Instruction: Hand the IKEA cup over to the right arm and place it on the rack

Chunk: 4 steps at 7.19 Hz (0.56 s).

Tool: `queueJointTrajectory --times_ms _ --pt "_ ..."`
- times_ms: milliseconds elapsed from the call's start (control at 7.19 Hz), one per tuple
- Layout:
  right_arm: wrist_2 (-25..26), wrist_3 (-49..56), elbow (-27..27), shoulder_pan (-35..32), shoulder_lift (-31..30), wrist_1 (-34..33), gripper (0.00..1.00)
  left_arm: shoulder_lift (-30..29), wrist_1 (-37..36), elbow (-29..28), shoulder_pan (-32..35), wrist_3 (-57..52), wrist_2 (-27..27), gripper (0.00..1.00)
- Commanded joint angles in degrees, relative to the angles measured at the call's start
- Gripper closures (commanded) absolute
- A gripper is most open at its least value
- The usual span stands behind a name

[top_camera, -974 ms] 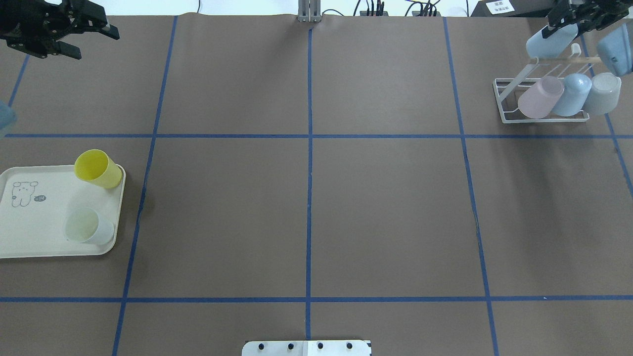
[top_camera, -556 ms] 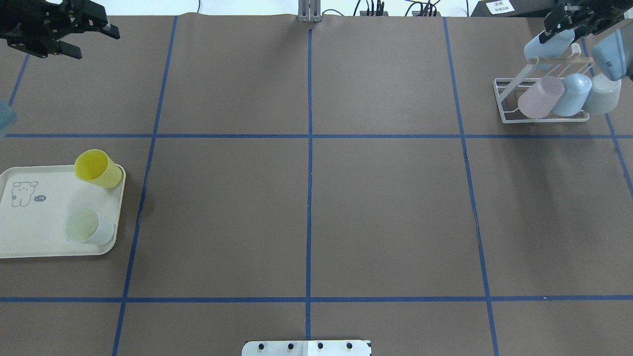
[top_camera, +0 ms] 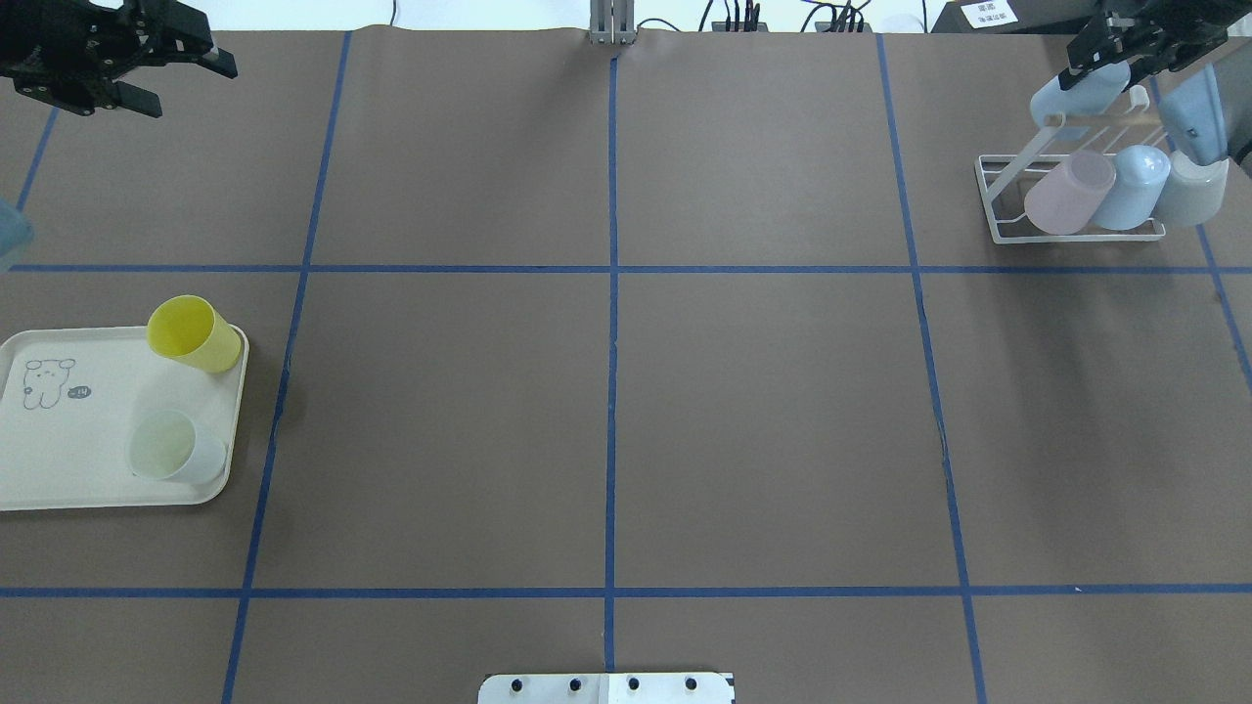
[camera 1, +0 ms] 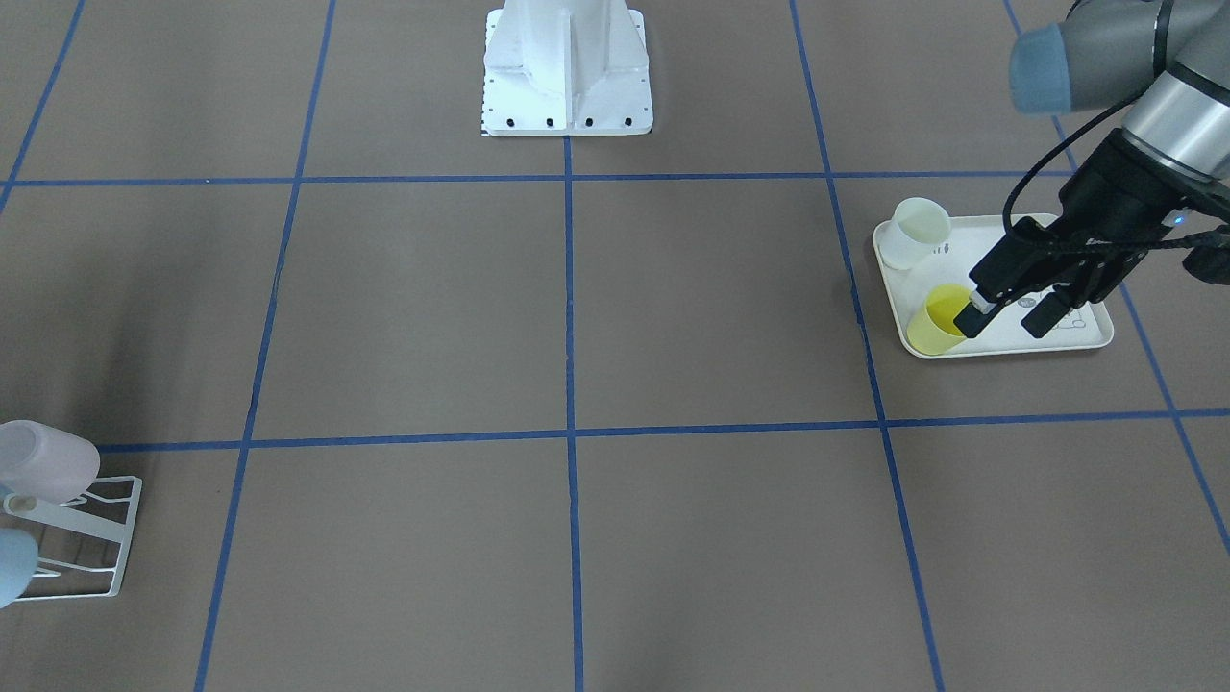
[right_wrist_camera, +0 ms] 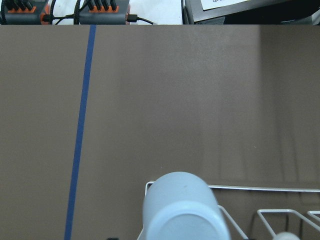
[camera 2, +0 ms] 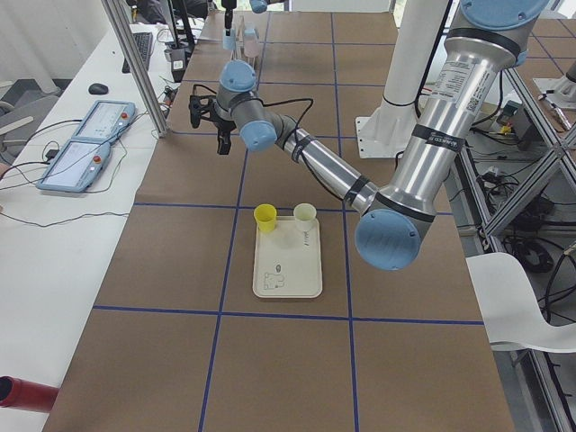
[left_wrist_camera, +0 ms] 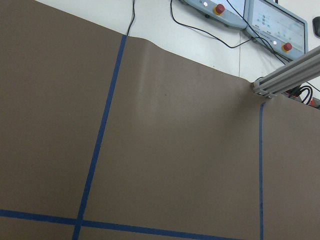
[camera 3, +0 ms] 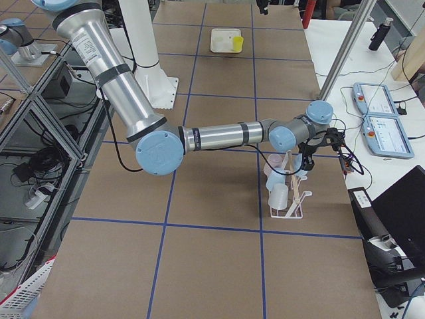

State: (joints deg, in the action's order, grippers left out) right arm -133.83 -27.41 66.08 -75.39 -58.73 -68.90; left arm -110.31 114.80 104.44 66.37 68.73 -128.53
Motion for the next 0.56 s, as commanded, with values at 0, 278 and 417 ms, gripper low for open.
queueJointTrajectory --times_ms 0,278,417 --pt "0.1 0.0 0.2 0.1 0.1 0.2 0.00 3.3 0.0 1.7 0.1 -0.1 0.0 0.00" --pt "-0.6 -0.9 3.1 -0.4 0.7 -0.4 0.00 8.4 0.0 4.2 -0.6 -2.5 -0.1 0.00" --pt "-1.3 -3.3 6.0 -0.4 -0.1 -0.2 0.00 14.0 -0.1 7.9 -0.6 -7.7 -0.1 0.00"
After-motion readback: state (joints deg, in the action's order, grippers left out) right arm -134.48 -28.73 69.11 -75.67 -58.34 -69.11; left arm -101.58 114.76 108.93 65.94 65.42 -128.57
